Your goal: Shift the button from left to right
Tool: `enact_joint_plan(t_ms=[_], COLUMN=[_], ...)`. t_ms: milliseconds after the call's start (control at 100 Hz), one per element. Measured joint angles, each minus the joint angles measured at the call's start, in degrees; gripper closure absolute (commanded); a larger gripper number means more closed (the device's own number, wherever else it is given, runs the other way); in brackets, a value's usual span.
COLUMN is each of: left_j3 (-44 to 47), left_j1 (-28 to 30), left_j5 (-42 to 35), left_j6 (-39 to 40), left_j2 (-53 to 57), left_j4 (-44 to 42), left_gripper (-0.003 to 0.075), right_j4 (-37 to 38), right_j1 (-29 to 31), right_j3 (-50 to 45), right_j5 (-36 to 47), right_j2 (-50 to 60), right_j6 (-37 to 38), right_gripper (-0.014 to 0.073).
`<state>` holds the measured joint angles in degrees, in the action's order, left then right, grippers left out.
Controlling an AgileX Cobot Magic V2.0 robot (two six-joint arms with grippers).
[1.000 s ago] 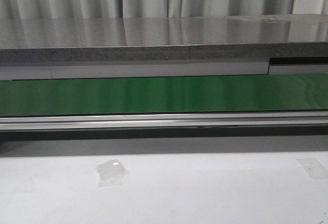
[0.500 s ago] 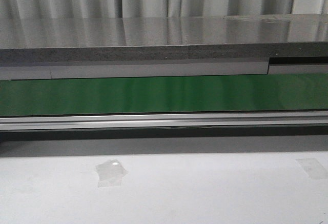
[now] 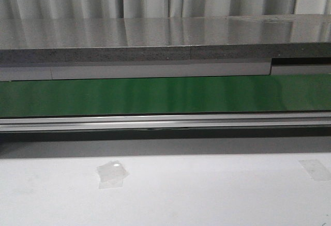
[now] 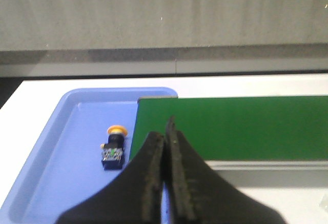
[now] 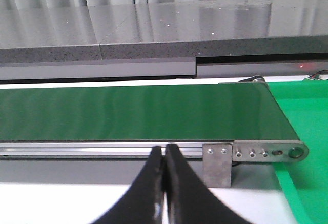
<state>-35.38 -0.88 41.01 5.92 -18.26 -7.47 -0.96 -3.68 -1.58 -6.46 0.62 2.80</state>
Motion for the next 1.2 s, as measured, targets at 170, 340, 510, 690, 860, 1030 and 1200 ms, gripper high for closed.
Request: enact_joint_plan(t_ms=[170, 340, 510, 690, 860, 1030, 1200], left_j3=[-7.5, -9.2, -9.2, -9.2, -9.2, -9.2, -9.2], left_j1=[0.0, 0.0, 0.0, 0.0, 0.0, 0.0, 0.0], left_j5=[10.8, 13.7, 14.2, 14.2, 14.2, 14.2, 14.2], left_j6=[0.0, 0.0, 0.0, 0.0, -0.1, -0.1, -0.1], left_j2=[-8.9, -13.9, -15.4, -15.5, -15.5, -15.5, -15.5], left_j4=[-1.2, -1.2, -1.1, -1.1, -0.9, -0.8, -0.3], left_gripper=[0.074, 0.074, 0.0739, 0.062, 0.0171, 0.0045, 0.0085], right_j4=[0.0, 0.0, 0.0, 0.0, 0.0, 0.0, 0.0], right_j1=[0.0, 0.0, 0.0, 0.0, 0.0, 0.0, 0.0], right_j3=[0.0, 0.0, 0.0, 0.0, 0.0, 0.0, 0.0], right_j5=[0.0, 0.0, 0.0, 0.0, 0.0, 0.0, 0.0], right_j2=[0.0, 0.0, 0.0, 0.0, 0.0, 0.0, 0.0], right_j6=[0.0, 0.0, 0.0, 0.0, 0.0, 0.0, 0.0], right_gripper=[0.0662, 0.0662, 0.0662, 0.0662, 0.0662, 0.0662, 0.0662])
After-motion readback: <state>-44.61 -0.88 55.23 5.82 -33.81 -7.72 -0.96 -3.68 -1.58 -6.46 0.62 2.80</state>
